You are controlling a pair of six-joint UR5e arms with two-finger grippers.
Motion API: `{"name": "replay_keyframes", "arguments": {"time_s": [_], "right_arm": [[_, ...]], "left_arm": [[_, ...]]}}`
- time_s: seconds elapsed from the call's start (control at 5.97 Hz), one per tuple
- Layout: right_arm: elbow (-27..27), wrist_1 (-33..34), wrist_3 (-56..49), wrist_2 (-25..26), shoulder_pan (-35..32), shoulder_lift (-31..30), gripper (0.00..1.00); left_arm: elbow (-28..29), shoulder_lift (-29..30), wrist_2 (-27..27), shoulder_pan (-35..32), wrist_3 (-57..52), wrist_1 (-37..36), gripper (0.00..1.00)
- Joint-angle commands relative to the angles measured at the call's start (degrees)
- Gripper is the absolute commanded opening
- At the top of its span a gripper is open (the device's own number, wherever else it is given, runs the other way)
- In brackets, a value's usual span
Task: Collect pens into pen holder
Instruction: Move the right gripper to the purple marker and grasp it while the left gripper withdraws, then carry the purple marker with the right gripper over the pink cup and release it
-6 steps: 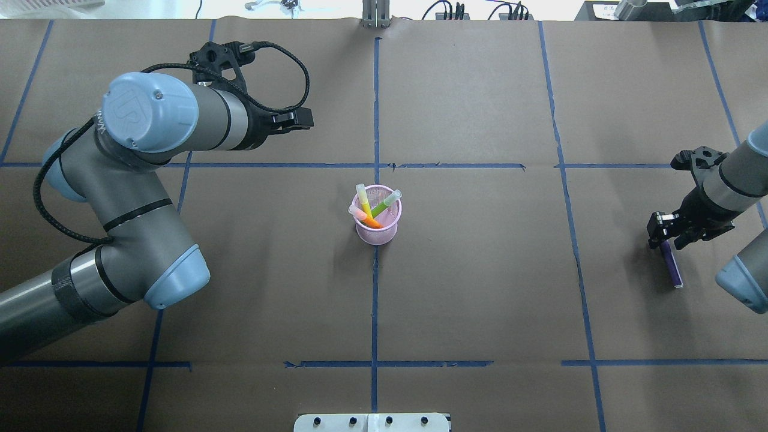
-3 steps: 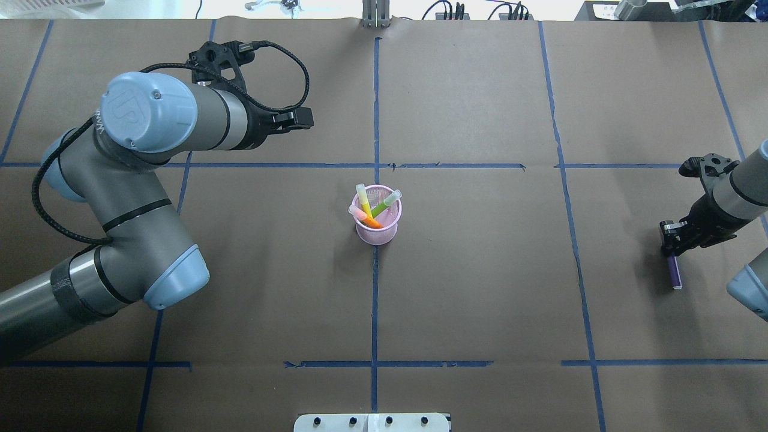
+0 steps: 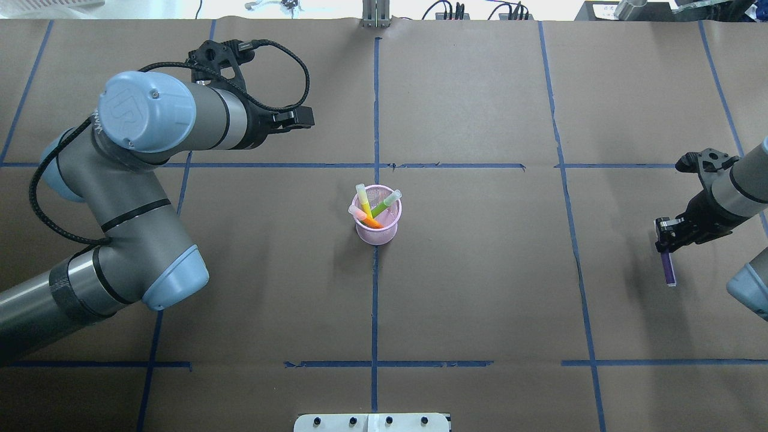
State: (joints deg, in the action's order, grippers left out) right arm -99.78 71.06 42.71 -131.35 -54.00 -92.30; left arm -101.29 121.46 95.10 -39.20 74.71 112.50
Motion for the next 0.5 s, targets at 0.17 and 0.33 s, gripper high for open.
{"name": "replay_keyframes", "arguments": {"time_s": [0.17, 0.33], "right_arm": [[-9.1, -0.6, 4.0, 3.8, 1.5, 10.3, 0.00], [-12.6, -0.4, 11.7, 13.4, 5.9, 16.4, 0.00]], "left_arm": [[-0.8, -0.1, -0.1, -0.1, 0.0, 0.0, 0.95], [-0.8, -0.1, -0.1, -0.2, 0.0, 0.0, 0.95]]}}
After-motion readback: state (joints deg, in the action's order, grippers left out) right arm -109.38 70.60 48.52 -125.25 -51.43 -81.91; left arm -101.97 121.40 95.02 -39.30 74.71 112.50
